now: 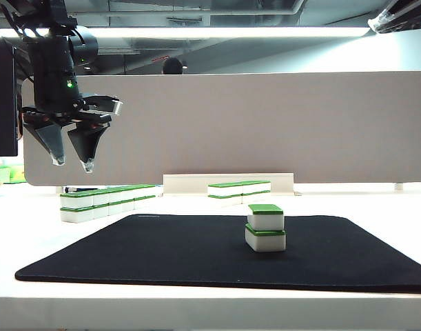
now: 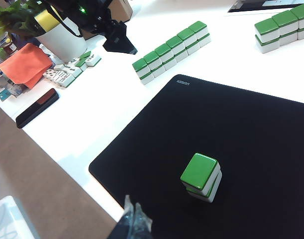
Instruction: Take a mahjong tile from the mahjong wall and then place it on the table close to you.
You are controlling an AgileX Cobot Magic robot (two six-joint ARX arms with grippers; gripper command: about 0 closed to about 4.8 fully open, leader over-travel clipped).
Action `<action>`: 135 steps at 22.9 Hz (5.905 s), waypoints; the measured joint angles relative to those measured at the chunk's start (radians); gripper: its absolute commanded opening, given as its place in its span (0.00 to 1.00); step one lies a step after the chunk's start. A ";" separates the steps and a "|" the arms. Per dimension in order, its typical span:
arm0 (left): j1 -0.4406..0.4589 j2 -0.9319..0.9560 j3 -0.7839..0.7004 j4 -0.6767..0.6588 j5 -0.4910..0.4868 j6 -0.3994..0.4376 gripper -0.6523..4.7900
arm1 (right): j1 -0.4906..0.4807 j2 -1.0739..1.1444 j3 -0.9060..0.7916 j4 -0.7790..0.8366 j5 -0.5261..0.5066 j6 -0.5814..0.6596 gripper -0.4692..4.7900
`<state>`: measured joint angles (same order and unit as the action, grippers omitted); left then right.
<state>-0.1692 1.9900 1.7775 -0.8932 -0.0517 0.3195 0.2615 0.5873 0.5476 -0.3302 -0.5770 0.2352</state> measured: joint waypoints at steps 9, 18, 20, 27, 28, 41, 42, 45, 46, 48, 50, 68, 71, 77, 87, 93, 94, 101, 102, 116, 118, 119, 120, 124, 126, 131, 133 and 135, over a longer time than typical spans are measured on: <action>-0.002 0.068 -0.002 -0.016 0.008 0.000 0.76 | 0.000 0.000 0.000 -0.001 0.000 0.000 0.09; -0.002 0.134 -0.003 0.001 0.008 0.000 0.75 | 0.000 0.000 0.000 0.000 0.000 0.000 0.09; -0.002 0.145 -0.003 0.003 0.008 0.000 0.75 | 0.000 0.000 0.000 0.000 0.000 0.000 0.09; -0.002 0.174 -0.003 0.007 0.008 0.000 0.60 | 0.000 0.000 0.000 0.000 0.000 0.000 0.09; -0.002 0.174 -0.003 0.008 0.008 0.000 0.57 | 0.000 0.000 0.000 -0.001 0.000 0.000 0.09; -0.002 0.172 -0.002 0.005 0.008 -0.003 0.43 | 0.000 0.000 0.000 0.000 0.000 0.000 0.09; -0.002 0.172 -0.001 -0.001 0.008 -0.003 0.43 | 0.000 0.000 0.000 -0.001 0.000 0.000 0.09; -0.002 0.171 0.000 -0.015 0.008 -0.003 0.43 | 0.000 0.000 0.000 0.000 0.000 0.000 0.09; -0.002 0.170 0.000 -0.020 0.008 -0.003 0.43 | 0.000 0.000 0.000 0.000 0.000 0.000 0.09; -0.002 0.164 0.000 -0.052 0.008 -0.003 0.43 | 0.000 0.000 0.000 0.000 0.000 0.000 0.09; -0.003 0.144 -0.004 -0.073 0.008 -0.003 0.43 | 0.000 0.001 0.000 0.000 0.000 0.000 0.09; -0.232 0.021 -0.005 -0.248 0.123 0.088 0.43 | 0.000 0.000 0.000 0.000 0.000 0.000 0.09; -0.313 0.022 -0.005 -0.245 0.119 0.164 0.43 | 0.000 0.000 0.000 0.000 0.000 0.000 0.09; -0.469 0.029 -0.004 -0.201 0.120 0.280 0.43 | 0.000 0.001 0.000 0.000 0.000 0.000 0.09; -0.541 0.110 -0.005 -0.200 0.199 0.294 0.43 | 0.000 0.000 0.000 0.000 0.000 0.000 0.09; -0.556 0.150 -0.007 -0.206 0.248 0.294 0.43 | 0.000 0.001 0.000 0.000 0.000 0.000 0.09; -0.558 0.151 -0.007 -0.206 0.250 0.294 0.43 | 0.000 0.000 0.000 -0.001 0.001 0.000 0.09; -0.562 0.170 0.005 -0.219 0.268 0.291 0.46 | -0.001 0.000 0.000 0.000 0.001 0.000 0.09; -0.562 0.170 0.006 -0.222 0.268 0.291 0.46 | -0.001 0.000 0.000 0.000 0.001 0.000 0.09; -0.562 0.181 0.002 -0.234 0.267 0.267 0.80 | -0.001 0.000 0.000 0.000 0.001 0.000 0.09; -0.569 0.178 0.003 -0.259 0.284 0.257 0.81 | -0.001 0.001 0.000 0.000 0.001 0.000 0.09; -0.570 0.178 0.003 -0.256 0.275 0.254 0.81 | -0.001 0.001 0.000 0.000 0.001 0.000 0.09; -0.566 0.179 0.003 -0.254 0.280 0.250 0.81 | -0.001 0.000 0.000 0.000 0.001 0.000 0.09; -0.569 0.172 0.002 -0.276 0.214 0.248 0.81 | -0.002 0.001 0.000 0.000 0.001 0.000 0.09; -0.565 0.163 -0.005 -0.300 0.141 0.246 0.81 | -0.002 0.001 0.000 0.000 0.002 0.000 0.09; -0.564 0.126 -0.005 -0.298 0.129 0.241 0.81 | -0.002 0.001 0.000 0.000 0.001 0.000 0.09; -0.564 0.117 -0.005 -0.309 0.110 0.235 0.81 | -0.001 0.001 0.000 0.000 0.001 0.000 0.09; -0.564 0.089 -0.005 -0.336 0.066 0.221 0.81 | -0.001 0.001 0.000 0.000 0.002 0.000 0.09</action>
<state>-0.7334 2.0792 1.7725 -1.2293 0.0139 0.5404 0.2604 0.5880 0.5476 -0.3305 -0.5755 0.2352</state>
